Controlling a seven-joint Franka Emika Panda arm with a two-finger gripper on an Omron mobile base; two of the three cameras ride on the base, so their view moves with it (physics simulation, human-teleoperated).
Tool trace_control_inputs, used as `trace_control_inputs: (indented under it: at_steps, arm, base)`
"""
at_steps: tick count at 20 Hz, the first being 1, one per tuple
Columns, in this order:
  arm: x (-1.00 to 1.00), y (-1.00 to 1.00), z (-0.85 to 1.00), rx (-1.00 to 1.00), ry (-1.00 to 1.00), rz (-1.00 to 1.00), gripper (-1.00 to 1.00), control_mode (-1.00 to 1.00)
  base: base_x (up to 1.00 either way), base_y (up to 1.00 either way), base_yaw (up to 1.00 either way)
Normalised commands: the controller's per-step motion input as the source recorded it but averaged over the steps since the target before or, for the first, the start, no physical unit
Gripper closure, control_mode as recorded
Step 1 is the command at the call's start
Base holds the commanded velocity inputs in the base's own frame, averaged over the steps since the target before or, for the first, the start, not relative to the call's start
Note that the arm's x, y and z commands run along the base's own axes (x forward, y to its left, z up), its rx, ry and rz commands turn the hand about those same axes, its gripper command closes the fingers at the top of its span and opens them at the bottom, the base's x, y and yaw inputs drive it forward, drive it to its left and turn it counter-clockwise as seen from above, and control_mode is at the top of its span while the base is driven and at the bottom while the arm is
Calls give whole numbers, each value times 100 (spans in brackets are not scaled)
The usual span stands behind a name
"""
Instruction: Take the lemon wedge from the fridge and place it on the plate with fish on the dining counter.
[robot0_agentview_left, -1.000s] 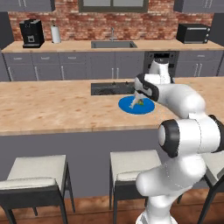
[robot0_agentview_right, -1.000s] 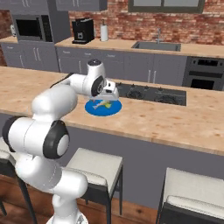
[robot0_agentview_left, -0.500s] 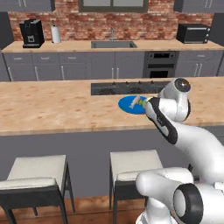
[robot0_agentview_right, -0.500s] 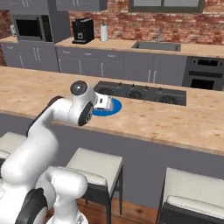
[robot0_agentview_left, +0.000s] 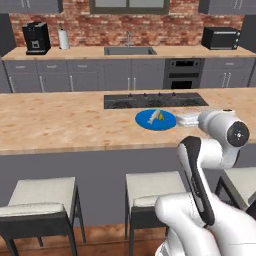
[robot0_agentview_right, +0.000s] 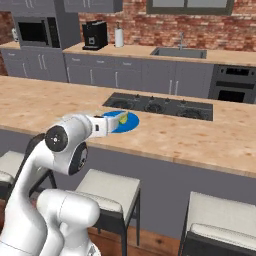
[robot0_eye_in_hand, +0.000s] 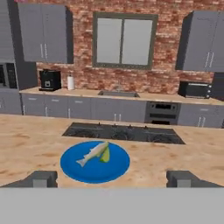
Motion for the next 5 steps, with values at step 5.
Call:
trace_control_inputs:
  at_steps: [5]
  arm:
    - [-100,0,100,0,-16,2,-100,-100]
  base:
    - [0,0,0]
